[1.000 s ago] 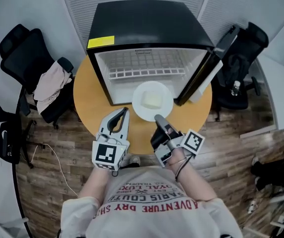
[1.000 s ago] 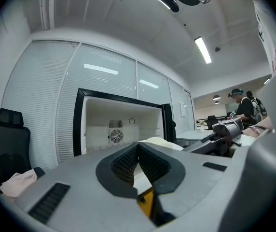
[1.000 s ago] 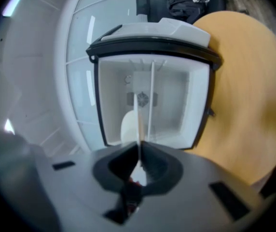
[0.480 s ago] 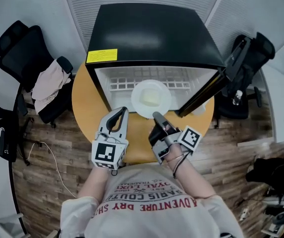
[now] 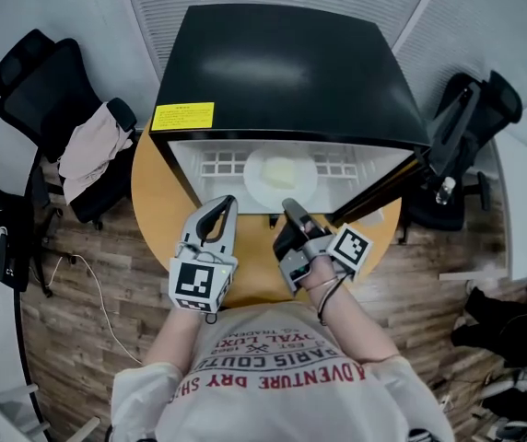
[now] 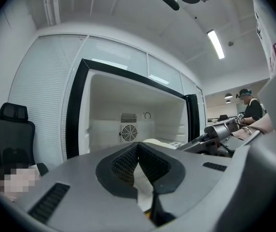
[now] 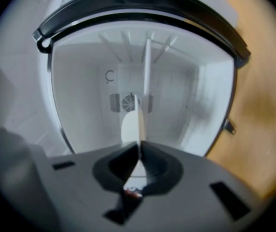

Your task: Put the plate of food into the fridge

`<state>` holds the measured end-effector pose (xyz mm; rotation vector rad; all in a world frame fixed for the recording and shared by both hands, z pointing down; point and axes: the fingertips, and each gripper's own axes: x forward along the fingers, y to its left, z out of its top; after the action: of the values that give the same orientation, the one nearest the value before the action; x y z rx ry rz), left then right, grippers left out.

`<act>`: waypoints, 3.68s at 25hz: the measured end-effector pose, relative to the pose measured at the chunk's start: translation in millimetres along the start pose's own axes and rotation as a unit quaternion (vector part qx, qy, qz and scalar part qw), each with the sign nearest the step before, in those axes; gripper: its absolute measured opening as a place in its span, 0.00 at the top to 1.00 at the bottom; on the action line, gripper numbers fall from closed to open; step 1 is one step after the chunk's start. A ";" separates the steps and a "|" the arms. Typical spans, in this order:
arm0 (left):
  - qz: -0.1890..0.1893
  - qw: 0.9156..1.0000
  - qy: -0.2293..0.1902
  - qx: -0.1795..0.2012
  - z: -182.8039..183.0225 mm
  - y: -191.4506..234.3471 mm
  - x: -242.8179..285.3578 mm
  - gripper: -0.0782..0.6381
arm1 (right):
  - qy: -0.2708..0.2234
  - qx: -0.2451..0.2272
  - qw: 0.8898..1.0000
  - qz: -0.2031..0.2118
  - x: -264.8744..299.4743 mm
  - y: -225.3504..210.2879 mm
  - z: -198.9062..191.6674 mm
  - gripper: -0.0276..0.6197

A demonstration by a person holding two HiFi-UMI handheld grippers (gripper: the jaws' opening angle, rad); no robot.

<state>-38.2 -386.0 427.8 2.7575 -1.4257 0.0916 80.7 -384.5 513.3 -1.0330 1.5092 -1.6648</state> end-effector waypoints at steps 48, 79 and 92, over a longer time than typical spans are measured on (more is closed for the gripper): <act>0.008 1.000 0.014 -0.009 -8.6 6.1 17.4 0.85 | 0.040 -0.134 0.989 -0.041 26.6 2.5 -9.4 0.89; -0.014 1.000 0.009 -0.001 -3.1 -25.4 -9.3 0.85 | -0.066 -0.753 0.653 -0.047 -47.2 65.3 7.3 0.91; -0.007 1.000 0.019 0.005 -2.9 -28.8 -15.7 0.85 | -0.048 -0.762 0.646 -0.023 -48.2 75.1 -16.9 0.91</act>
<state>-23.9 -356.4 429.5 2.7576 -1.4008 0.1500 85.8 -343.5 432.4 -1.8107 2.7475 0.1323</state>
